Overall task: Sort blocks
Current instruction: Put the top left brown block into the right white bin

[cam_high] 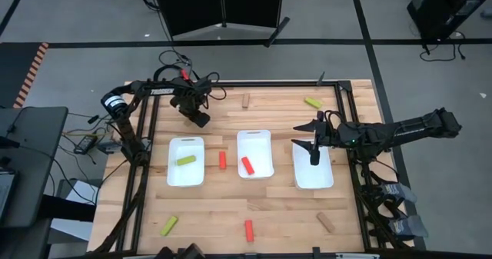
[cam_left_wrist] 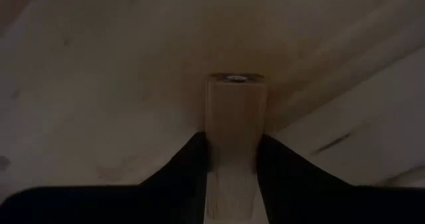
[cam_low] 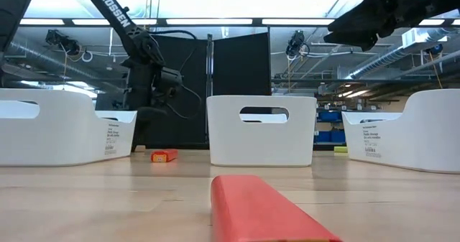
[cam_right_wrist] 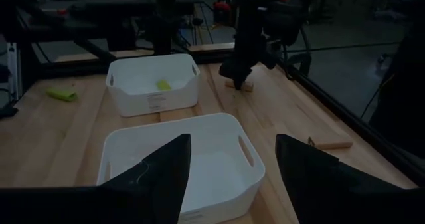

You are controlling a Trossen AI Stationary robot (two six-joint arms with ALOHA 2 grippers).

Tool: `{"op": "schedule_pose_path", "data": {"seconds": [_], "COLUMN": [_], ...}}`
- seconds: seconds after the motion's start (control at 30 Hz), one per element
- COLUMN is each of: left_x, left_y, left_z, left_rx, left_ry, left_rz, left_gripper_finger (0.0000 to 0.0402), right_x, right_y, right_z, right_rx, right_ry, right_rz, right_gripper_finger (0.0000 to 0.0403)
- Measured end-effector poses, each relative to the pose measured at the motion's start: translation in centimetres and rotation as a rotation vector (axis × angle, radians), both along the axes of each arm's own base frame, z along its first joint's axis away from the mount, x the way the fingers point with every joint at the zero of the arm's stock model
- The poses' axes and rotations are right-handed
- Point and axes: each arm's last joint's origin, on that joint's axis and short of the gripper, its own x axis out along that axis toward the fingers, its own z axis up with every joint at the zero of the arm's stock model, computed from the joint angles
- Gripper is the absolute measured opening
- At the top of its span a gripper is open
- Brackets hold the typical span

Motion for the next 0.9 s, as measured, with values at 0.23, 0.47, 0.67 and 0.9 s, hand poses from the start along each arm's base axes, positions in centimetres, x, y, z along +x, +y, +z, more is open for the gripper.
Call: {"op": "schedule_pose_path", "data": {"seconds": [0.23,0.47,0.67,0.9], "left_x": [5.0,12.0,16.9,21.9], "left_y": [-0.2,-4.2,-10.3,-15.8], "left_z": [4.8,12.2,17.0,14.6], "left_rx": [0.180,0.351,0.464,0.434], "left_ry": [-0.175,-0.462,-0.823,-1.046], "left_rz": [-0.101,-0.266,-0.413,-0.494], "left_gripper_finger": [0.0104,0.0104,0.0104,0.0104], "right_x": [-0.3,-1.0,-2.5,-4.4], "right_y": [0.1,1.0,2.1,2.8], "right_z": [0.5,4.6,9.3,13.2], "right_rx": [-0.036,-0.136,-0.241,-0.305], "right_ry": [-0.015,-0.132,-0.275,-0.409], "right_rz": [0.016,0.107,0.201,0.281], "right_gripper_finger": [0.0229,0.0223,0.0216,0.0211]}}
